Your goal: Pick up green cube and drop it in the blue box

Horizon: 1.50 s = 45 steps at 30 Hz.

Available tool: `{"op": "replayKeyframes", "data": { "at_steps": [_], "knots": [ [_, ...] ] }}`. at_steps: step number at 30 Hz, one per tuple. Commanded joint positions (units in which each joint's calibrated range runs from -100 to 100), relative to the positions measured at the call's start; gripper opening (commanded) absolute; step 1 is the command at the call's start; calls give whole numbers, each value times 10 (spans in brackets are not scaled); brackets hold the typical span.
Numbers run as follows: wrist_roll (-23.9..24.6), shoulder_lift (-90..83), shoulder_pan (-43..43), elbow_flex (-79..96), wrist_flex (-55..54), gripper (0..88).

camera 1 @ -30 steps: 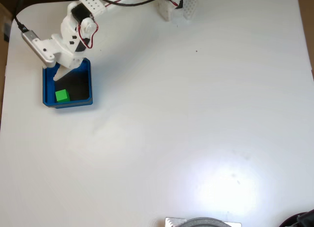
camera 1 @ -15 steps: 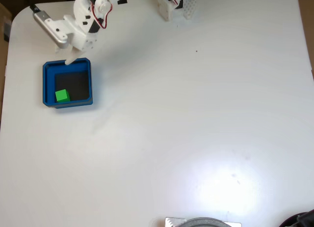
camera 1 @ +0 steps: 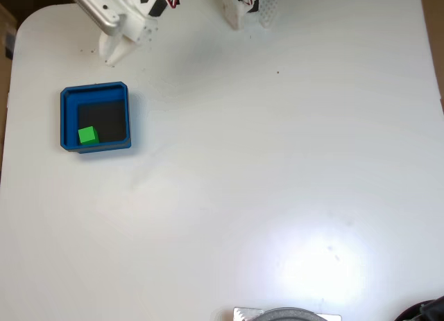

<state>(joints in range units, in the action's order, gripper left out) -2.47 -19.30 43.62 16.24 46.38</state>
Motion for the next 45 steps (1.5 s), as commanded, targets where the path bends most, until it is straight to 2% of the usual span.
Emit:
{"op": "replayKeyframes", "data": {
  "at_steps": [1, 27, 39, 45],
  "knots": [
    [2, -100, -3, 71, -9, 16],
    [10, -585, -58, 566, -10, 16],
    [15, -766, -60, 726, -12, 16],
    [15, -799, -119, 752, -11, 16]
  ]
}}
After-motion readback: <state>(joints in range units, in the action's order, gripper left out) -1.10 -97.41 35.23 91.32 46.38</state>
